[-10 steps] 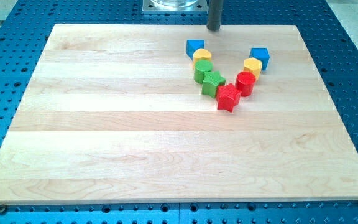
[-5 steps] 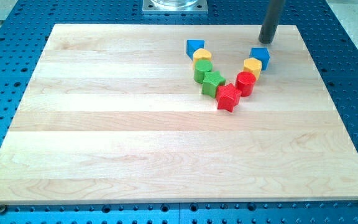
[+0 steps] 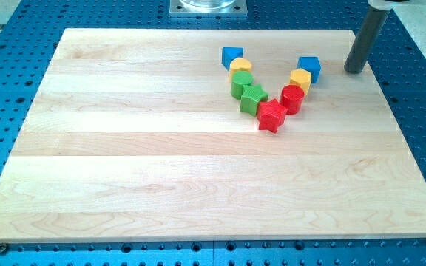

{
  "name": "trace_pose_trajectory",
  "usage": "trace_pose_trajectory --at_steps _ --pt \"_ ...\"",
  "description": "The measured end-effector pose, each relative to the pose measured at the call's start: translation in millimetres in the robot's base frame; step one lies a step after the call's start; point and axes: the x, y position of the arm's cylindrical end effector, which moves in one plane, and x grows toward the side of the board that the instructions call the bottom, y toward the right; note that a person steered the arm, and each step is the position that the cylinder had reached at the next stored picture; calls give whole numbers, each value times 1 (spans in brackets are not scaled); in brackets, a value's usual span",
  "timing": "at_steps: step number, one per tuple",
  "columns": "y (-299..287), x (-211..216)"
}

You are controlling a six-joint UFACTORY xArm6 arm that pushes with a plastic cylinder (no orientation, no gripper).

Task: Slide the blue cube diagonal to the red circle

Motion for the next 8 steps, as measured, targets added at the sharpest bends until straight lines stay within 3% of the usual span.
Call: trace_pose_trajectory --at_steps 4,6,8 --pt "-71 -11" --pt "-15 -2" --pt "-27 -2"
